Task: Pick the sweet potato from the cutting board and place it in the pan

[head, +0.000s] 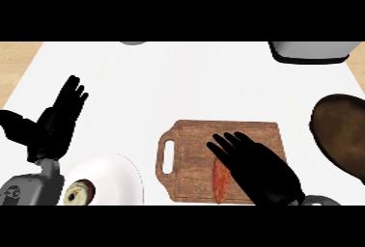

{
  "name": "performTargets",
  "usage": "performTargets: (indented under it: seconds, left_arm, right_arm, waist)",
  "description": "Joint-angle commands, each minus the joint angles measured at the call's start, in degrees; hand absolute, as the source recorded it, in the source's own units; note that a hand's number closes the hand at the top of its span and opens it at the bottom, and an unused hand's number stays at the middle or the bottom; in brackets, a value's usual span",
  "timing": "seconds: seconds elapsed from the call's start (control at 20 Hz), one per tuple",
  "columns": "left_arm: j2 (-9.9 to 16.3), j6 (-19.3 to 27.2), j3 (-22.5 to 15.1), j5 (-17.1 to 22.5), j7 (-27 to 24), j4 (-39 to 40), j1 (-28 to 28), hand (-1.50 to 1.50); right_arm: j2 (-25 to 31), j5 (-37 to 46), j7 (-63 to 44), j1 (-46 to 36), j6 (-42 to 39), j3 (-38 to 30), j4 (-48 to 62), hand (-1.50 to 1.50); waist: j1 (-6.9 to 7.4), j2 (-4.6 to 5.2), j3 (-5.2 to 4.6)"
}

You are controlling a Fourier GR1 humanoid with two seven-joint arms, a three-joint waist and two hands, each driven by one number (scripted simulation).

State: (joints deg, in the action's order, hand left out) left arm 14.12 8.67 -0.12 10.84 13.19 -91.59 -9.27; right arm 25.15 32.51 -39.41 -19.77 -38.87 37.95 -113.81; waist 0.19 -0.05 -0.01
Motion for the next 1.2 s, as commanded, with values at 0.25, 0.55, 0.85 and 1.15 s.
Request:
performTargets:
  seconds: [0.25, 0.55, 0.85, 1.15]
  left_arm:
    - [0.31, -2.84, 2.47, 0.10, -0.14, -2.47, 3.13, 0.00]
    - [-1.59, -3.22, 3.97, -1.47, -2.75, 6.28, -2.82, 0.00]
    - [-2.74, -3.25, 3.78, -2.60, -2.69, 3.87, -1.08, 0.00]
    - [-2.48, -3.87, 4.90, -2.77, 0.53, 2.58, -1.61, 0.00]
  right_arm:
    - [-6.90, 6.47, -1.03, -1.27, -4.60, -1.85, 6.77, -1.50]
    - [-8.41, 11.71, 2.26, 2.80, -3.78, -1.69, 7.09, -1.50]
    - [-12.21, 16.76, 8.66, 0.10, -0.56, -1.86, 19.52, -1.50]
    - [-14.95, 20.90, 11.89, 0.89, 0.66, -2.37, 22.32, -1.50]
  waist:
    - [0.13, 0.02, 0.01]
    - [-0.31, 0.06, 0.00]
    - [-0.07, 0.09, 0.01]
    - [-0.07, 0.07, 0.01]
